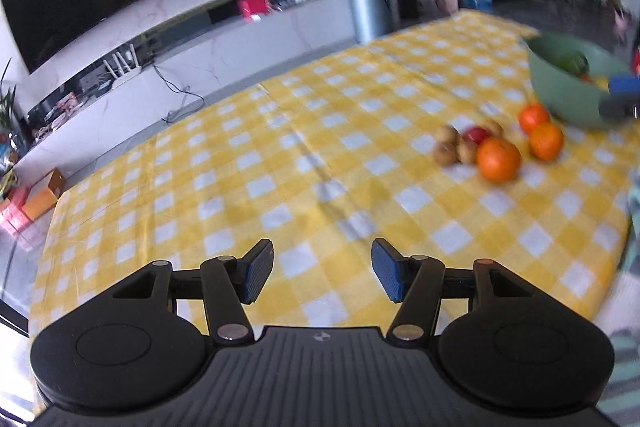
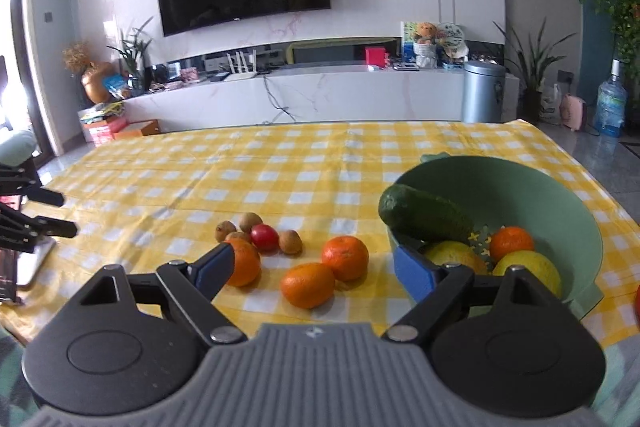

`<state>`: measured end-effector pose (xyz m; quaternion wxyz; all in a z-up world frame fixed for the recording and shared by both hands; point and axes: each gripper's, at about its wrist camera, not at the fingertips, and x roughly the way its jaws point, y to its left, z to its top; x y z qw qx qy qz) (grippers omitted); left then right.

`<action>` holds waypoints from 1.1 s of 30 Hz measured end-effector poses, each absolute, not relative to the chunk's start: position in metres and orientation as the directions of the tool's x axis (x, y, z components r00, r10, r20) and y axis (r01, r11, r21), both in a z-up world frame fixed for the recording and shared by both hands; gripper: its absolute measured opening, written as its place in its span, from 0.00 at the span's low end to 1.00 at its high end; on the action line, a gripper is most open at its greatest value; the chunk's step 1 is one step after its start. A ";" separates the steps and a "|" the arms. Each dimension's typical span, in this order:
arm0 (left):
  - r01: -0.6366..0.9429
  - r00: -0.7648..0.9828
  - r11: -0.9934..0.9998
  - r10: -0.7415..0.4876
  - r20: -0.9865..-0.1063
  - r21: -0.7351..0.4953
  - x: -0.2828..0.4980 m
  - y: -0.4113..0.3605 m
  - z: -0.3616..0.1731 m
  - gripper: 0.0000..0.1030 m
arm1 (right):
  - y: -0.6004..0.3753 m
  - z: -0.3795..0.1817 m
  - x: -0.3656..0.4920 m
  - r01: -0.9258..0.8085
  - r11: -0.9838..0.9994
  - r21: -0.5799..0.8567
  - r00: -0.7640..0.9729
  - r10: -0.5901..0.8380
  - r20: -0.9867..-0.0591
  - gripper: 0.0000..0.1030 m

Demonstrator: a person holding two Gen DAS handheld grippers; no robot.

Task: Organize fruits
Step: 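Move both grippers toward the loose mandarins beside the colander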

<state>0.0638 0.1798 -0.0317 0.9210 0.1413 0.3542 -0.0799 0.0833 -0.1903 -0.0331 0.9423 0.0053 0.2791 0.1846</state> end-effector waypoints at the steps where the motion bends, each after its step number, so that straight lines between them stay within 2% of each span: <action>1: 0.239 0.750 0.946 -0.038 -0.661 0.217 0.063 0.185 -0.031 0.65 | -0.188 -0.035 0.085 -0.346 0.932 0.111 0.773 0.350 -0.529 0.82; 5: 0.261 0.747 0.921 -0.004 -0.664 0.288 0.062 0.198 -0.038 0.65 | -0.174 -0.040 0.088 -0.379 0.921 0.087 0.761 0.363 -0.538 0.82; 15: 0.255 0.739 0.904 0.046 -0.672 0.342 0.056 0.218 -0.061 0.65 | -0.150 -0.053 0.101 -0.408 0.910 0.070 0.729 0.371 -0.576 0.82; 18: 0.258 0.737 0.904 0.043 -0.675 0.340 0.056 0.219 -0.056 0.65 | -0.148 -0.057 0.105 -0.403 0.913 0.069 0.725 0.364 -0.585 0.82; 25: 0.247 0.791 0.908 0.012 -0.612 0.338 0.061 0.208 -0.026 0.66 | -0.145 -0.064 0.117 -0.360 0.930 0.078 0.712 0.328 -0.621 0.82; 27: 0.262 0.797 0.903 -0.003 -0.604 0.341 0.066 0.198 -0.021 0.67 | -0.144 -0.067 0.120 -0.349 0.934 0.076 0.703 0.314 -0.638 0.77; 30: 0.303 0.788 0.898 -0.046 -0.614 0.320 0.074 0.182 -0.018 0.68 | -0.144 -0.072 0.127 -0.328 0.941 0.082 0.682 0.296 -0.669 0.62; 33: 0.346 0.776 0.893 -0.098 -0.623 0.289 0.081 0.167 -0.017 0.68 | -0.147 -0.075 0.132 -0.303 0.948 0.096 0.674 0.285 -0.682 0.60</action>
